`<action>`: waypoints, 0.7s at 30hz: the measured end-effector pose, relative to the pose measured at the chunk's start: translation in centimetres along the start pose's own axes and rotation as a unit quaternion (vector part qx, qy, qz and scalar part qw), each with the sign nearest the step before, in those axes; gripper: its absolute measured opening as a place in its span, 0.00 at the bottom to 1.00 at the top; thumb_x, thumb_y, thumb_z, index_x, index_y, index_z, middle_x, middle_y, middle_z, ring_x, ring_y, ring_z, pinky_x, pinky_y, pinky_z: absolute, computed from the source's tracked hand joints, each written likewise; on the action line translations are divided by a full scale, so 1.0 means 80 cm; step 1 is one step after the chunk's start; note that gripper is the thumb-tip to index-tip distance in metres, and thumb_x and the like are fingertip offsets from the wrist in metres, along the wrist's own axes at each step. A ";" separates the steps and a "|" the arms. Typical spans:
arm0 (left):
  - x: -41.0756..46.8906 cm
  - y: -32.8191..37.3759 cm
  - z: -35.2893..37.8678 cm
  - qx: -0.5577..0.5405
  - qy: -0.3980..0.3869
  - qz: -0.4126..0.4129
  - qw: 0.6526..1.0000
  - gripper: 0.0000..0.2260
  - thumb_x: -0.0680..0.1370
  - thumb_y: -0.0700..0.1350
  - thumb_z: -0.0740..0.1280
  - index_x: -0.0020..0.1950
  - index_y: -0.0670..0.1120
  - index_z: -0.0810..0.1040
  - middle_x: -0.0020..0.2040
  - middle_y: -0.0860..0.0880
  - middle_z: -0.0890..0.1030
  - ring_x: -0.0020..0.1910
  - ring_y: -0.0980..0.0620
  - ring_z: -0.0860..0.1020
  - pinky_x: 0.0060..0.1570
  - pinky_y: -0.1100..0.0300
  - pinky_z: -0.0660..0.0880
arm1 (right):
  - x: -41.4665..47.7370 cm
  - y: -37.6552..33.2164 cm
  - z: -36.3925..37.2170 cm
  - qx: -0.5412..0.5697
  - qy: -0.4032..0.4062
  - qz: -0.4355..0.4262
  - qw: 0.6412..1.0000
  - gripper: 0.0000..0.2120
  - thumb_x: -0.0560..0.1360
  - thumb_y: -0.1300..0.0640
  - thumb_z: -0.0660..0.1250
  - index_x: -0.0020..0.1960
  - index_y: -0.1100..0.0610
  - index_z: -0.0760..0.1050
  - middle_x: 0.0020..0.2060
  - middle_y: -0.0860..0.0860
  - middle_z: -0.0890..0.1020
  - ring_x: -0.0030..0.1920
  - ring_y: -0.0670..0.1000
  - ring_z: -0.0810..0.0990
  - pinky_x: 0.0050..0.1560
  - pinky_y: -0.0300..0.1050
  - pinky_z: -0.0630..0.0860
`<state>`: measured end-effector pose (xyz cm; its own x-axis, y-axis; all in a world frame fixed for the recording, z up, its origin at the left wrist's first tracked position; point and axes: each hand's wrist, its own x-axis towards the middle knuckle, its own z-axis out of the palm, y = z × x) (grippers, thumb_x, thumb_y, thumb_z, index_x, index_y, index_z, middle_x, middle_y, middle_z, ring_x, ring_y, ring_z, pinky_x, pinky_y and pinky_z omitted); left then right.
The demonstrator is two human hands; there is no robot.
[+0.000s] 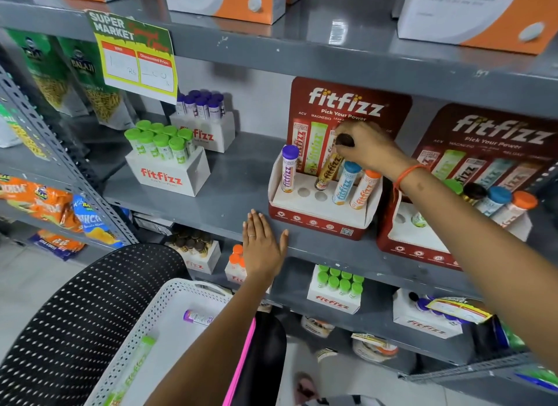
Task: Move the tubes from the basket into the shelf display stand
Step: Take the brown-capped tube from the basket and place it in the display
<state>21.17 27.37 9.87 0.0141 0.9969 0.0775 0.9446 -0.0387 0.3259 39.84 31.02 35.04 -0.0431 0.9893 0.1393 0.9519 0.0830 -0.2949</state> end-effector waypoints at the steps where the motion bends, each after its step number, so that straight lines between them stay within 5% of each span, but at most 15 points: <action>1: 0.000 0.000 0.000 0.001 -0.001 0.000 1.000 0.37 0.76 0.66 0.38 0.76 0.43 0.41 0.78 0.43 0.46 0.77 0.45 0.44 0.71 0.54 0.37 | 0.001 0.000 0.001 -0.012 -0.005 0.001 1.000 0.14 0.74 0.58 0.67 0.59 0.59 0.75 0.59 0.59 0.79 0.58 0.60 0.76 0.56 0.51 0.74; 8: 0.000 0.001 -0.001 0.004 -0.006 -0.003 1.000 0.38 0.75 0.67 0.37 0.76 0.43 0.41 0.78 0.43 0.46 0.76 0.45 0.44 0.71 0.54 0.38 | 0.005 0.000 0.016 -0.035 -0.043 -0.029 0.998 0.17 0.74 0.57 0.68 0.61 0.57 0.74 0.61 0.58 0.79 0.60 0.60 0.76 0.59 0.51 0.73; 16: 0.000 0.000 -0.001 0.001 -0.008 -0.004 1.000 0.37 0.75 0.67 0.38 0.76 0.43 0.41 0.78 0.43 0.46 0.76 0.45 0.44 0.71 0.53 0.38 | 0.013 0.006 0.023 -0.078 -0.036 -0.016 0.996 0.15 0.73 0.53 0.69 0.56 0.59 0.78 0.56 0.59 0.81 0.55 0.60 0.79 0.49 0.44 0.70; 21: 0.001 0.000 0.001 0.001 -0.005 -0.002 1.000 0.37 0.75 0.67 0.37 0.76 0.44 0.41 0.78 0.43 0.46 0.76 0.44 0.45 0.71 0.53 0.38 | 0.009 0.008 0.042 -0.122 -0.013 -0.009 0.992 0.18 0.73 0.49 0.69 0.56 0.61 0.77 0.55 0.60 0.81 0.59 0.61 0.75 0.67 0.56 0.69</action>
<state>21.17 27.42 9.77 0.0143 0.9976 0.0678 0.9454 -0.0356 0.3240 39.43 32.22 31.81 -0.0646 0.9910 0.1170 0.9959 0.0715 -0.0553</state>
